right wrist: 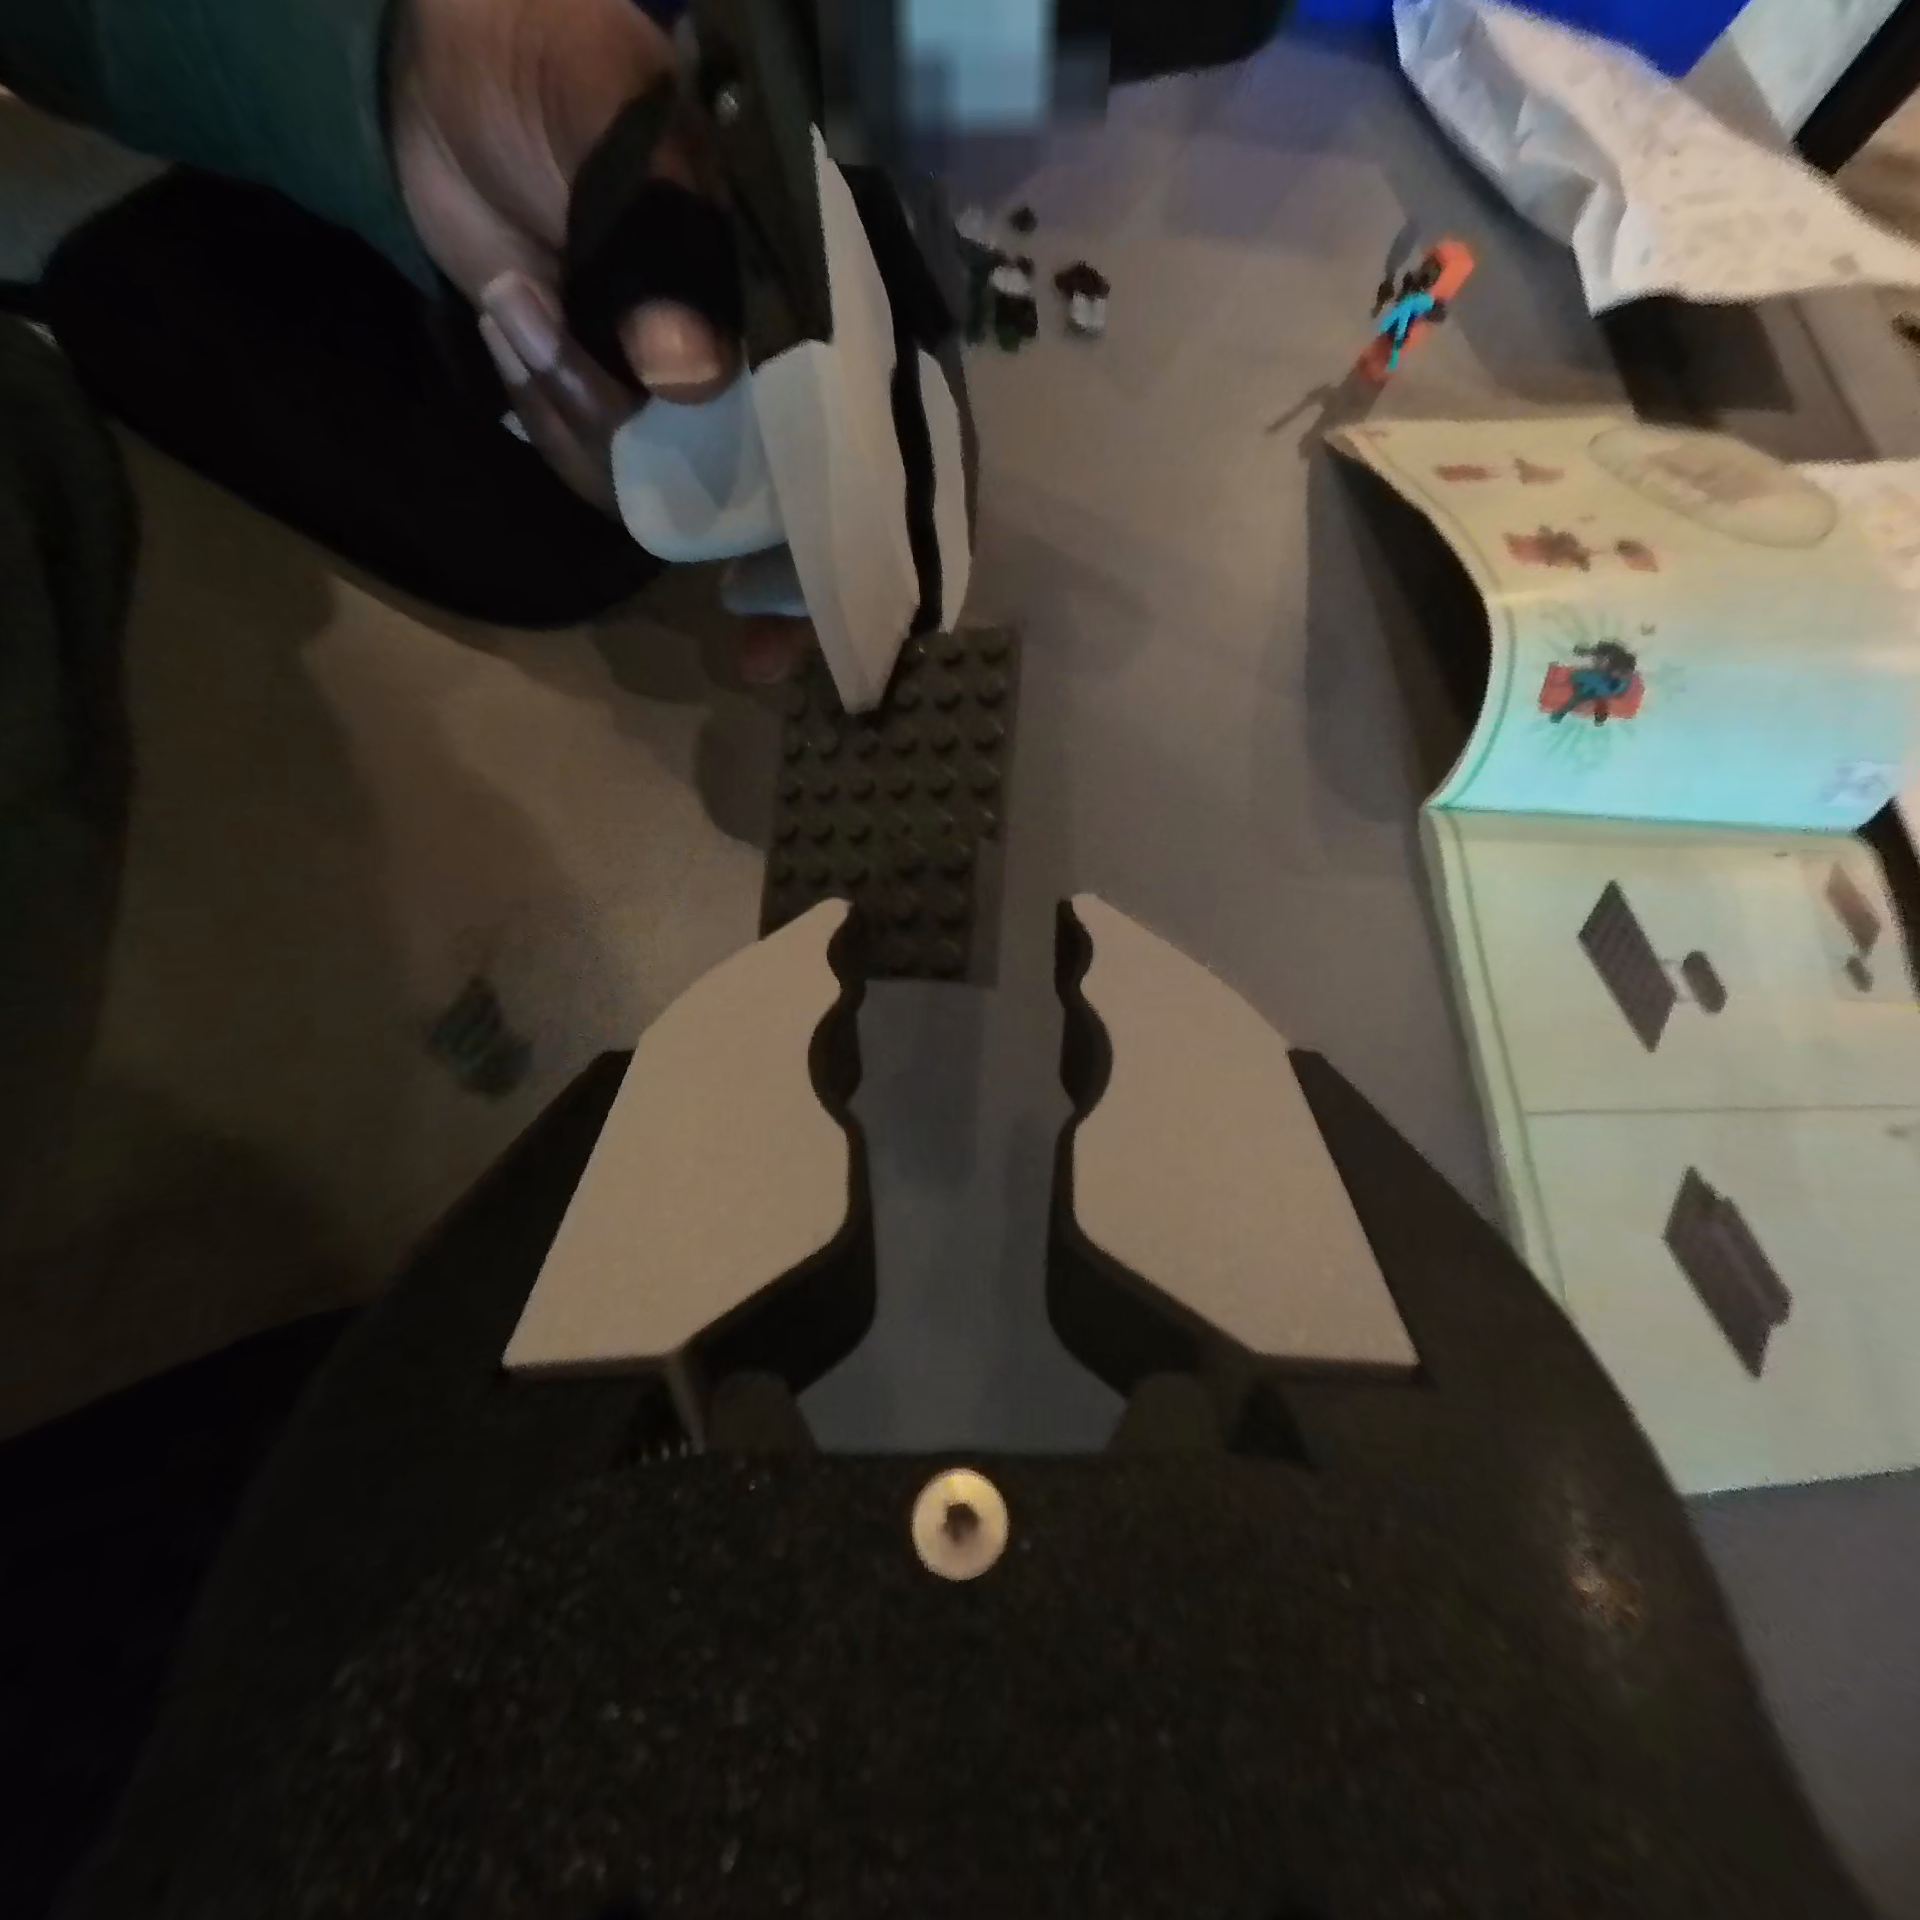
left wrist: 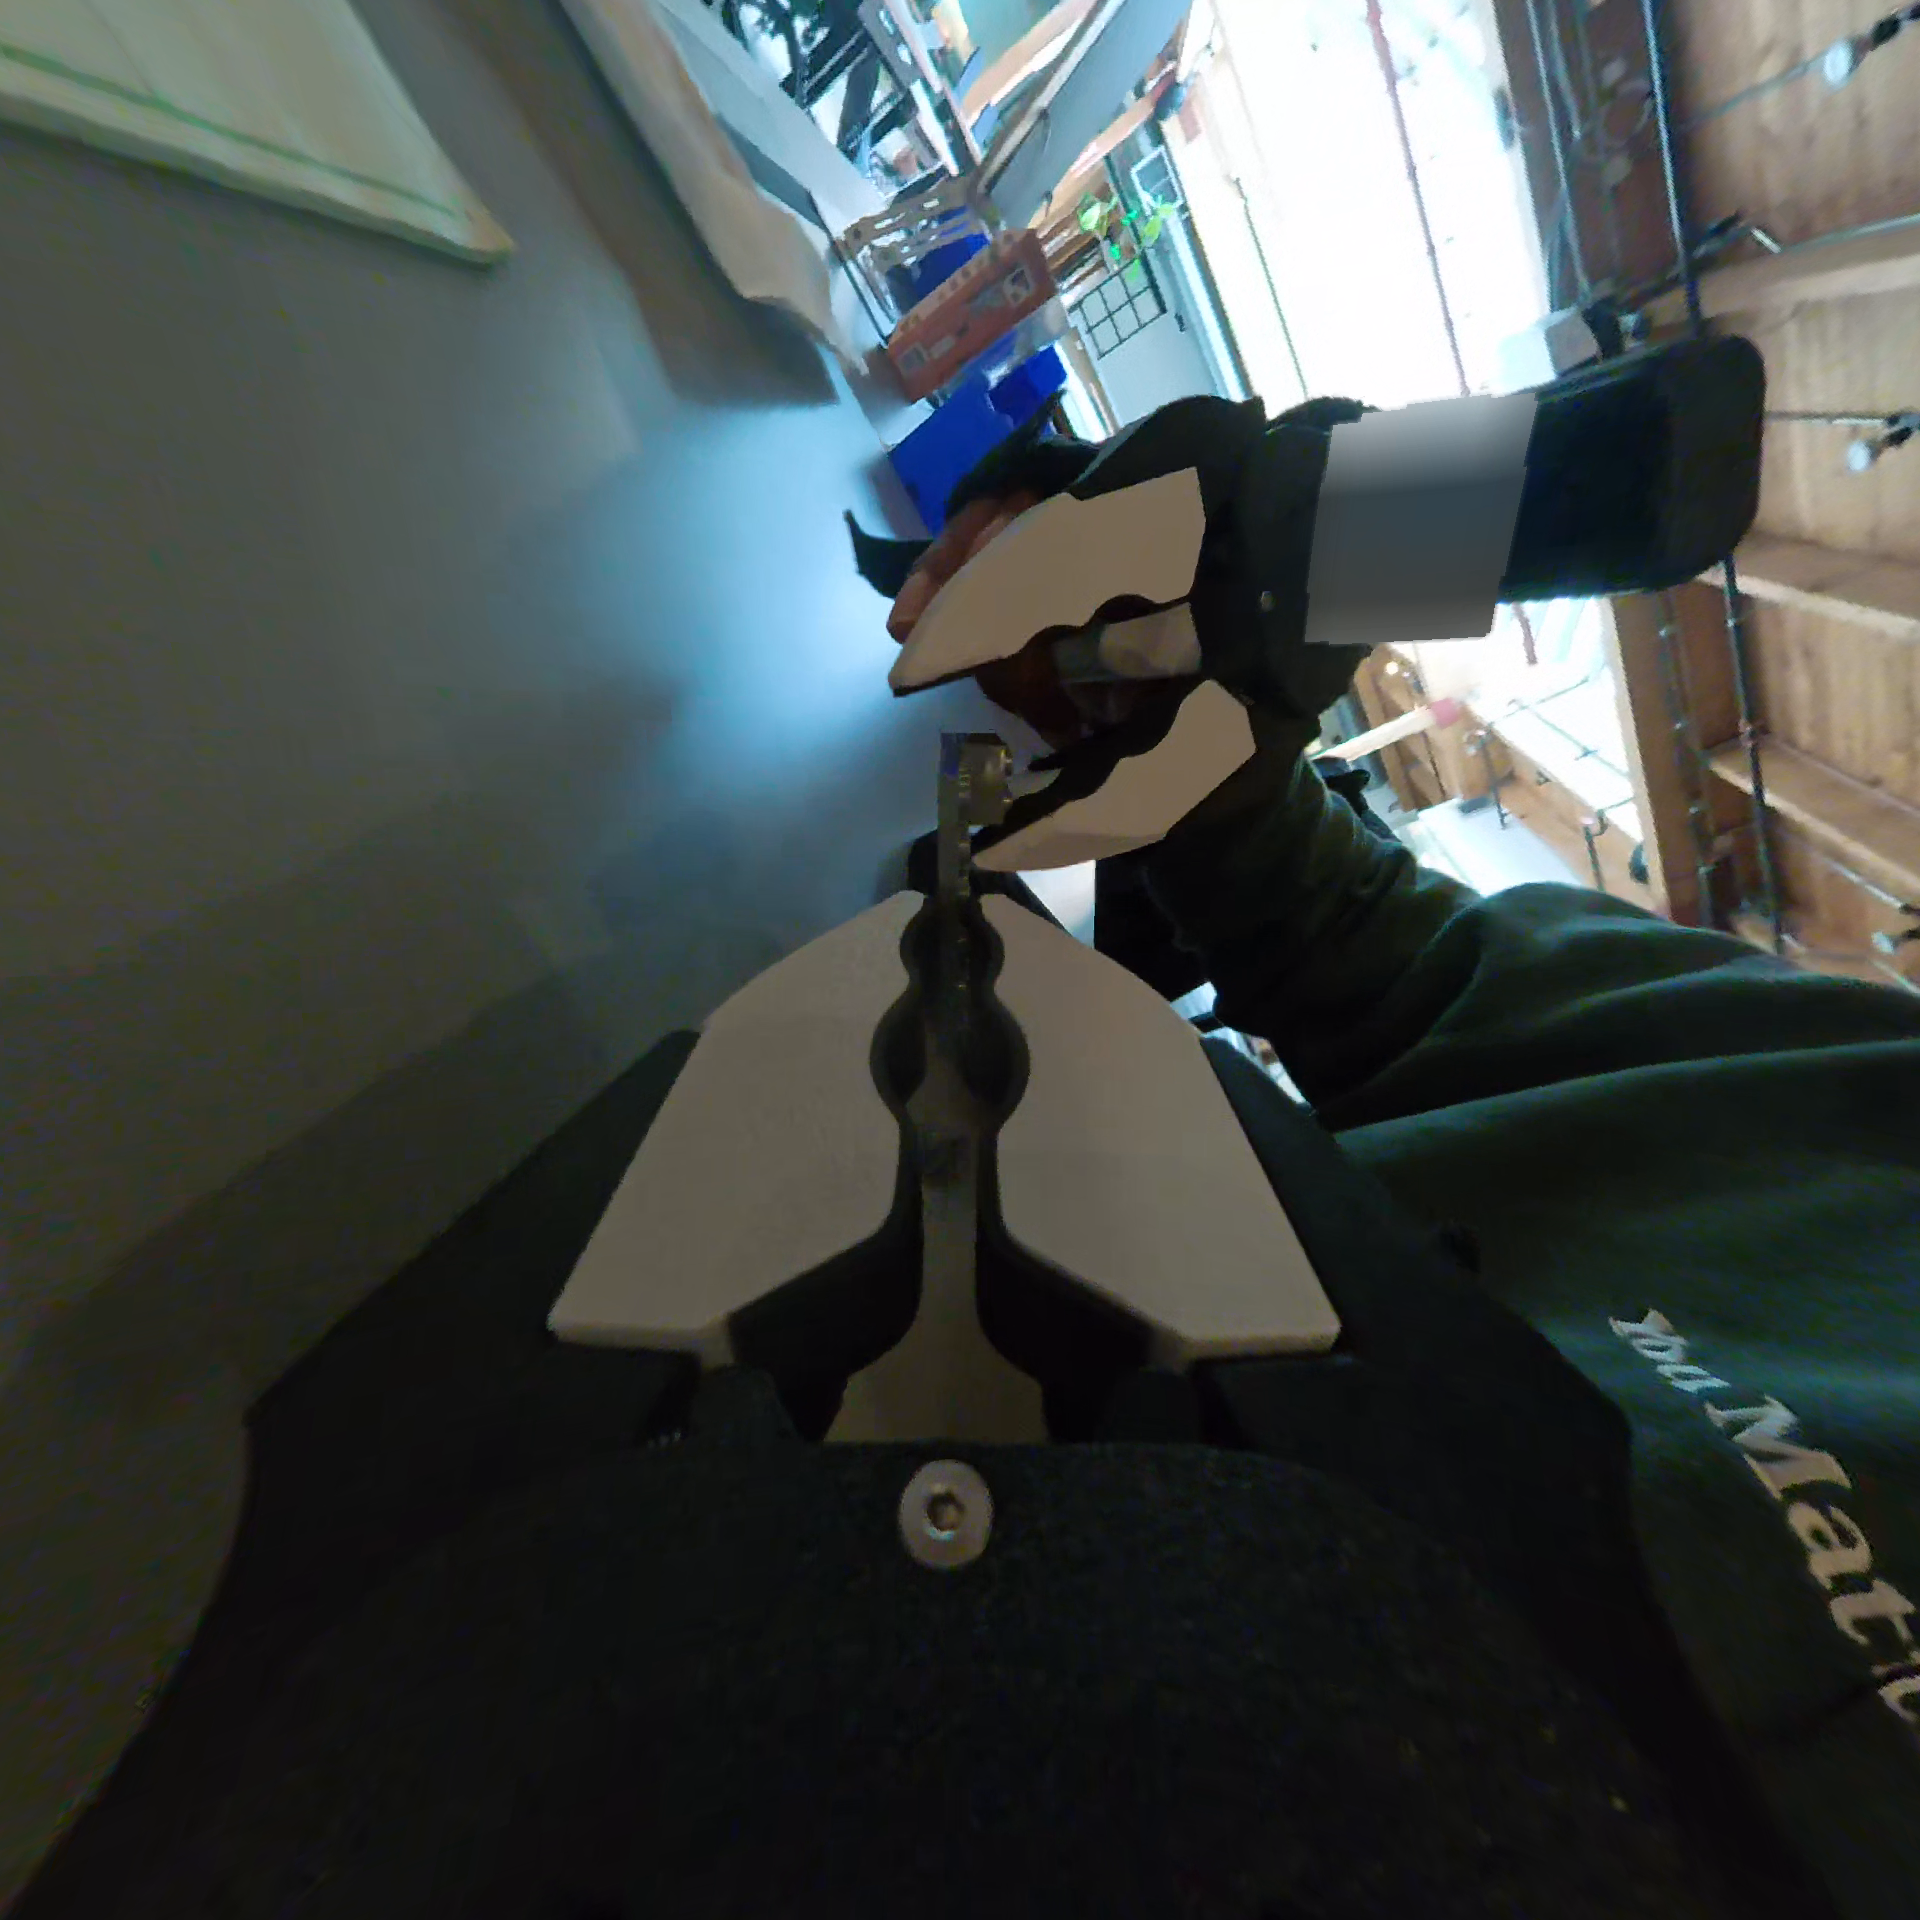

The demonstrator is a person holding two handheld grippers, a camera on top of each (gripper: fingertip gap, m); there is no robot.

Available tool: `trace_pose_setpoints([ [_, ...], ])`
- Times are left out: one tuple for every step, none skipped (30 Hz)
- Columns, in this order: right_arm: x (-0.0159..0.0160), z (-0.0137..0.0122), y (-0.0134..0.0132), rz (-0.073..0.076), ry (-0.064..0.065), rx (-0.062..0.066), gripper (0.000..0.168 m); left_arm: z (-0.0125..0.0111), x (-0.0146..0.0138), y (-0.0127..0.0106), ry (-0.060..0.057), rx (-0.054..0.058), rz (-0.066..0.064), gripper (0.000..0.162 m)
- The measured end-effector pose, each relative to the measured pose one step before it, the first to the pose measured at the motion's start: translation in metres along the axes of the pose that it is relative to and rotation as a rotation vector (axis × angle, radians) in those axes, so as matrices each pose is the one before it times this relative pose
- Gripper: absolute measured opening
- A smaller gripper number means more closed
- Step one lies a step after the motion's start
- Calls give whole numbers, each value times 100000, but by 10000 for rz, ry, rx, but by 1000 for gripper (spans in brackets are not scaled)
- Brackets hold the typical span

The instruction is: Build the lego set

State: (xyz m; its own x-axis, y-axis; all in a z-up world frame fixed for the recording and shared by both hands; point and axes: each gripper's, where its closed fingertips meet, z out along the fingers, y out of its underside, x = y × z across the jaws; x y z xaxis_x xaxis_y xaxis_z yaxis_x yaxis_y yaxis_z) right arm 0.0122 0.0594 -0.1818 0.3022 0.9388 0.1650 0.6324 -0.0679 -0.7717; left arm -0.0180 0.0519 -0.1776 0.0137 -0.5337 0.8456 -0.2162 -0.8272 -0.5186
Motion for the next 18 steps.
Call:
trace_pose_setpoints([
  [118, -47, 117, 113, 7, -18, 35, -14, -227, 72, -89, -32, -48, 5],
  [168, -155, 26, 95, 45, 6, 35, -30, -233, -9, -86, 0, -9, 4],
  [137, -247, -22, 73, 45, -3, 36, -72, -159, -103, -40, 39, -35, 4],
  [91, -352, -73, 45, 64, -21, 37, -85, -164, -112, -70, 40, -9, 4],
  [-37, -450, -105, 7, 65, -17, 38, -94, -124, -136, -83, 49, 46, 4],
  [-381, -514, -22, -54, -65, -86, 37, -67, -55, -91, -58, 28, 70, 4],
  [-882, -465, 273, -97, -297, -260, 36, -63, -51, -50, -60, 23, 58, 4],
  [-1415, -313, 589, -115, -541, -416, 35, -39, -67, -23, -69, 22, 77, 4],
  [-1736, -112, 747, -117, -647, -427, 35, -18, -4, 2, 4, 24, 32, 4],
  [-1741, 121, 813, -93, -581, -401, 35, -9, -29, -1, 17, 27, -40, 4],
  [-1671, 289, 883, -56, -518, -425, 35, -13, -80, -10, -32, 28, -16, 4],
  [-1547, 363, 803, -104, -429, -380, 36, -4, -21, -18, -17, 11, 9, 4],
  [-1295, 368, 507, -217, -246, -225, 36, -4, 21, -28, -12, 15, 21, 4],
  [-1113, 359, 250, -298, -135, -141, 35, 10, -5, -10, -24, -5, 20, 4],
  [-940, 395, 152, -254, -87, -199, 36, 25, -12, -5, -17, -3, 20, 4],
  [-690, 419, 88, -112, -52, -244, 38, 38, -21, -12, -23, 1, 22, 4],
  [-406, 418, 114, 2, 2, -283, 39, 50, -37, -8, -36, 3, 31, 4],
  [-226, 408, 197, 9, 30, -307, 40, 53, 30, 16, -12, -7, 28, 4],
])
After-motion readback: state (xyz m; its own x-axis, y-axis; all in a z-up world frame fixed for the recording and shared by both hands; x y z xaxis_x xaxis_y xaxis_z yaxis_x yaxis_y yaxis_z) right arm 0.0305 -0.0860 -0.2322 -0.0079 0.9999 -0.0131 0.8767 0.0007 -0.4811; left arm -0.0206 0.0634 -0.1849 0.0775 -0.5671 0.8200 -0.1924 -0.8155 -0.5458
